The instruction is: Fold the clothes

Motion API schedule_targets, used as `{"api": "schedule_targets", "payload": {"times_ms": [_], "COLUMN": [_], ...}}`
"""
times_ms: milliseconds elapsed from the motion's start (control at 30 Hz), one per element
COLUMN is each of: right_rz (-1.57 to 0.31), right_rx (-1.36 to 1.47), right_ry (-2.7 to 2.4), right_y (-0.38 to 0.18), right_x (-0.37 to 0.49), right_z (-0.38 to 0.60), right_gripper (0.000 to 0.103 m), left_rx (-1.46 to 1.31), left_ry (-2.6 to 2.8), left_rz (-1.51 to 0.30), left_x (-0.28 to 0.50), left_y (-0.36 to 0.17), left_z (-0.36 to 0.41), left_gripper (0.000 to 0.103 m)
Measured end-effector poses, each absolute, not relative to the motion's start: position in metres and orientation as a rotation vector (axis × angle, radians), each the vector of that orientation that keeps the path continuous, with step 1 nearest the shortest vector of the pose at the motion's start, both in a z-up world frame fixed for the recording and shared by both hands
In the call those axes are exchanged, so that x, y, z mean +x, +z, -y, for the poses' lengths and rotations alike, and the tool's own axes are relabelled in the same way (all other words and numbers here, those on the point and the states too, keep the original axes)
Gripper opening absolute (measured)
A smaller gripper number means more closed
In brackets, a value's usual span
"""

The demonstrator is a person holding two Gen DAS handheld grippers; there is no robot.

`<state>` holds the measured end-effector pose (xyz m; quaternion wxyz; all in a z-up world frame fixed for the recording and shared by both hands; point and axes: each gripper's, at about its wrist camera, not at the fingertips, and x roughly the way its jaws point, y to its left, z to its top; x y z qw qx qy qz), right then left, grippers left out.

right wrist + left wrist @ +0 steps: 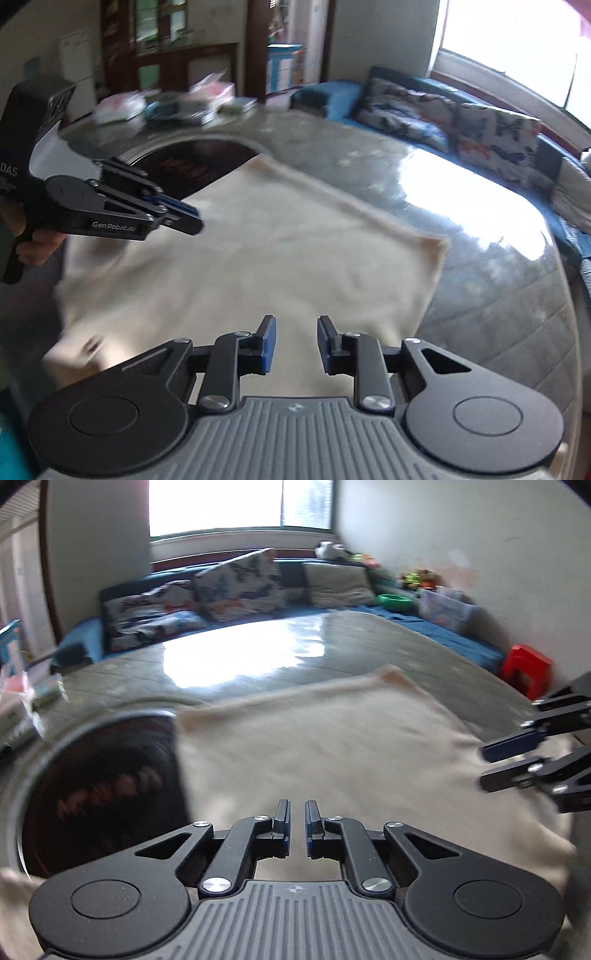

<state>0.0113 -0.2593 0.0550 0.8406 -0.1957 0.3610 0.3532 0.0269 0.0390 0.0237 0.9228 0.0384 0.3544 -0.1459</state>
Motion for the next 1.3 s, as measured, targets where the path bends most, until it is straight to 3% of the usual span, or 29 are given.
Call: {"api": "schedule_targets", "payload": {"times_ms": [167,500,867,1300], "right_rz": [-0.765,-0.766,-0.744,-0.755], "right_rx": [-0.439,-0.437,-0.227,0.028], "right_ry": [0.739,0.663,0.478,0.001], "right_y": [0.046,0.038,0.05,0.022], "right_x": [-0.02,-0.045,-0.038,0.006], "right_z": [0.27,0.298,0.356,0.477], "right_gripper": [0.031,0.032,0.032,0.031], "left_rx": [0.114,0.229,0.209,0.278], "left_ry": [-0.349,-0.374,-0.537,-0.571], "left_rz": [-0.719,-0.652,-0.655,-0.671], "left_x": [-0.008,-0.028,-0.016,-0.023], "left_y": [0.016,0.021,0.02,0.009], "left_z": [-0.022,-0.008,0.045,0.056], "left_gripper": [0.009,0.014,0.014,0.013]}}
